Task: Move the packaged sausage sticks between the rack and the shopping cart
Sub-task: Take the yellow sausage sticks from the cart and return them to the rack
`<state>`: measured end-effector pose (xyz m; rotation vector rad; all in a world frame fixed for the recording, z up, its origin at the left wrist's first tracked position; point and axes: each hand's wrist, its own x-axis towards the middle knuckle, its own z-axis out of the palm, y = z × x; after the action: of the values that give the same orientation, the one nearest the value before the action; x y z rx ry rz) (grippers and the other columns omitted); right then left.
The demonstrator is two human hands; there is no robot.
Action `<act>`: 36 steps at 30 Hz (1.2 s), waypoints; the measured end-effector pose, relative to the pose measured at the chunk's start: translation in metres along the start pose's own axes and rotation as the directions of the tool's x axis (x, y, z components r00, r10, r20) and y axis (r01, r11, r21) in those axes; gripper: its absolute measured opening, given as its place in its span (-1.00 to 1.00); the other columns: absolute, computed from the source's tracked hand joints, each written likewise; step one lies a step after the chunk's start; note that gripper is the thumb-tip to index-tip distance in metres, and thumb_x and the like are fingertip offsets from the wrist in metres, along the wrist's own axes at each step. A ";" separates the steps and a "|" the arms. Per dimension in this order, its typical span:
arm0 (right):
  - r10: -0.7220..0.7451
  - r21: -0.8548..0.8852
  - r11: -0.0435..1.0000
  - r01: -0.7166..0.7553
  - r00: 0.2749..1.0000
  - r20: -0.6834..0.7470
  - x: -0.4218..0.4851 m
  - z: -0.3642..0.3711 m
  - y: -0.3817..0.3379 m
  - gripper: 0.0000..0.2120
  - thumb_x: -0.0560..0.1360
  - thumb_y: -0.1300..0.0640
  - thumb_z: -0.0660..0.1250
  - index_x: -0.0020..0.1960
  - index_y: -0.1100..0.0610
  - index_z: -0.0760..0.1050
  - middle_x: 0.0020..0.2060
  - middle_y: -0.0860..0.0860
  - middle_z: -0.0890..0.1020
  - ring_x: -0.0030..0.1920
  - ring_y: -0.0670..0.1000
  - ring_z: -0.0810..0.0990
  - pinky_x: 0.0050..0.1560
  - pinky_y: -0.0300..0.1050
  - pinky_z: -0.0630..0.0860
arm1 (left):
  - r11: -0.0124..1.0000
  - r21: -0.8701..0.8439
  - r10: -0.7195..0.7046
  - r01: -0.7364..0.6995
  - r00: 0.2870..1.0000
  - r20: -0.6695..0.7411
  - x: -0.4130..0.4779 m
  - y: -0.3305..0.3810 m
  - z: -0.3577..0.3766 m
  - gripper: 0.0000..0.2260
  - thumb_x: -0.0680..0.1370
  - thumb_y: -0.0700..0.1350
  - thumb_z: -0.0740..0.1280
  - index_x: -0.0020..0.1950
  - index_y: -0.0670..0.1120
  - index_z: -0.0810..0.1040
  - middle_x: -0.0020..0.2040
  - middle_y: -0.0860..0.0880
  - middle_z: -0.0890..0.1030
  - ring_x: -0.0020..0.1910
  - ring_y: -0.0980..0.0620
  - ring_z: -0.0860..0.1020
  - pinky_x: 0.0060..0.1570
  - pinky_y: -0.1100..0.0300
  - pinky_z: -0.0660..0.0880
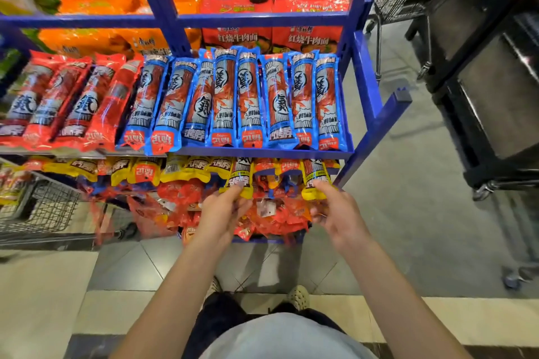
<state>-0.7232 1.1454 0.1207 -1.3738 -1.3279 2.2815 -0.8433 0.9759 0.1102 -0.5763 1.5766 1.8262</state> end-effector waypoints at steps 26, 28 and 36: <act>0.040 -0.127 0.991 -0.037 0.999 0.019 0.000 0.016 0.019 -0.67 0.53 -0.07 0.37 -0.04 0.23 0.59 -0.30 0.08 0.61 -0.44 -0.03 0.46 -0.47 -0.20 0.38 | 0.994 0.105 0.021 -0.025 0.999 0.042 0.003 -0.004 -0.018 -0.77 0.62 0.01 0.27 0.02 -0.16 0.53 -0.23 -0.09 0.62 -0.46 0.06 0.55 -0.49 0.25 0.45; 0.054 -0.199 0.979 -0.041 0.997 0.059 -0.003 0.022 0.031 -0.66 0.53 -0.06 0.36 -0.04 0.24 0.60 -0.30 0.10 0.62 -0.44 -0.01 0.47 -0.47 -0.18 0.39 | 0.976 0.212 0.056 -0.056 0.998 0.004 -0.003 -0.006 -0.044 -0.82 0.63 -0.07 0.25 0.04 -0.17 0.54 -0.21 -0.10 0.65 -0.44 0.04 0.56 -0.45 0.21 0.48; 0.183 -0.699 0.710 0.086 0.936 0.301 -0.001 0.097 0.094 -0.77 0.55 -0.02 0.33 -0.11 0.14 0.58 -0.28 0.05 0.65 -0.48 -0.03 0.52 -0.42 -0.12 0.43 | 0.930 0.367 0.069 0.013 0.976 -0.209 -0.036 -0.031 -0.192 -0.86 0.62 -0.14 0.26 -0.05 -0.18 0.55 -0.09 -0.20 0.66 -0.35 -0.02 0.56 -0.41 0.21 0.46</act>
<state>-0.7713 1.0311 0.0676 -1.1760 -2.5162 2.1983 -0.8122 0.7834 0.0794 -0.5944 2.0234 1.4693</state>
